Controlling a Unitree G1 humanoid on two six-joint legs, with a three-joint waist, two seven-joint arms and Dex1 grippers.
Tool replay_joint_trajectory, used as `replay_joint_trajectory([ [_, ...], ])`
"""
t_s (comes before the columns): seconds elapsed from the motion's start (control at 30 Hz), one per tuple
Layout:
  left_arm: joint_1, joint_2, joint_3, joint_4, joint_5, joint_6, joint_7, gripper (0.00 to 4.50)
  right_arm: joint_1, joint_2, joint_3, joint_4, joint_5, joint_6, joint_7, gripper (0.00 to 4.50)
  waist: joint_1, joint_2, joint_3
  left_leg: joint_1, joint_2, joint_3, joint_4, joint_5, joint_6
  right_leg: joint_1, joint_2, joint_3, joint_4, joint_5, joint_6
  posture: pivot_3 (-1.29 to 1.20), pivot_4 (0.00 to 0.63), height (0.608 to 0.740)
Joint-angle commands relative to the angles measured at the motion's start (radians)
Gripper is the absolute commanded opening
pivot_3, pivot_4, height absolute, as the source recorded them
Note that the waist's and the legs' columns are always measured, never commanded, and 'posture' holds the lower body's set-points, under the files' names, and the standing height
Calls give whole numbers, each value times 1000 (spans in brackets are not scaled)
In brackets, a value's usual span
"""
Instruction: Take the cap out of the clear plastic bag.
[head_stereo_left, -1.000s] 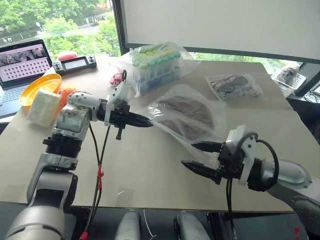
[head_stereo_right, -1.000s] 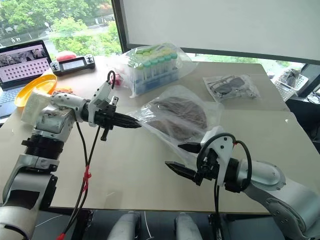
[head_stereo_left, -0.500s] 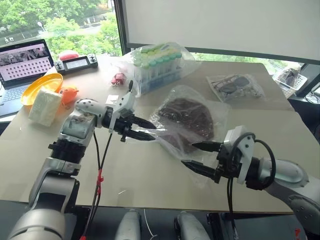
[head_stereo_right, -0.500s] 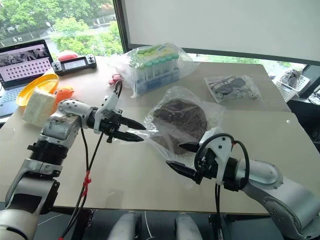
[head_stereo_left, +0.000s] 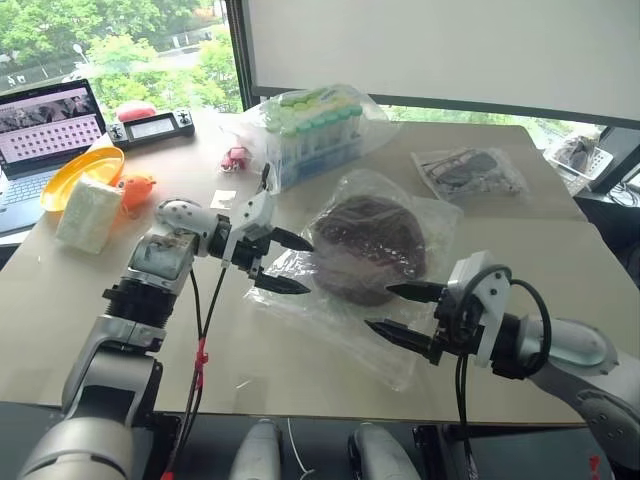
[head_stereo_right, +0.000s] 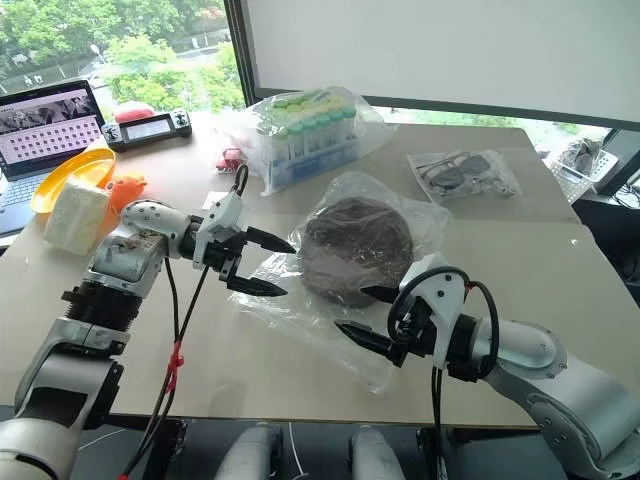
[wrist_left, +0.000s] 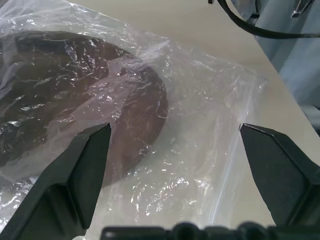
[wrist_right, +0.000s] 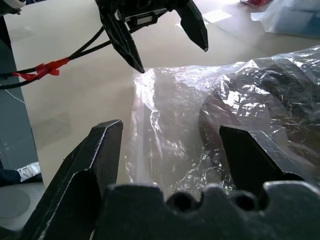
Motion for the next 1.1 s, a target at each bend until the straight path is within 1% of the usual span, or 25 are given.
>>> replay_joint_trajectory([
  [0.03, 55, 11, -31, -37, 33, -60, -10, 4380, 14, 1, -31, -33, 8, -29, -1, 3724, -1, 0, 0, 0, 0, 0, 0, 0, 0, 0, 0, 0, 0, 1, -1, 0, 150, 740],
  [0.17, 92, -9, -49, -45, 54, -78, 14, 4380, 27, -1, -34, -38, 5, -30, -3, 3724, 5, 0, 0, 0, 0, 0, 1, 0, 0, 0, 0, 0, 0, 0, -1, 0, 150, 740],
  [0.33, 83, -43, -45, -12, 76, -98, 63, 4380, 32, 2, -36, -45, 7, -29, -13, 3724, 8, 0, 0, 0, 0, 0, 1, 0, 0, 1, 0, 0, 0, 0, 0, 0, 150, 740],
  [0.63, 73, -42, -57, 28, 136, -191, 101, 4380, 38, 3, -40, -53, 10, -28, -21, 3724, 4, 0, 0, 0, 0, 0, 1, 0, 0, 1, 0, 0, 0, 0, 0, 0, 150, 740],
  [0.87, 46, -44, -51, 51, 196, -259, 184, 4380, 37, 6, -36, -55, 9, -31, -28, 3724, 6, 0, 0, 0, 0, 0, 1, 0, 0, 1, 0, 0, 0, 0, 0, 0, 150, 740],
  [1.1, 62, -39, -65, 22, 191, -210, 164, 4380, 31, 8, -30, -54, 7, -31, -29, 3724, 4, 0, 0, 0, 0, 0, 1, 0, 0, 1, 0, 0, 0, 0, 0, 0, 150, 740],
])
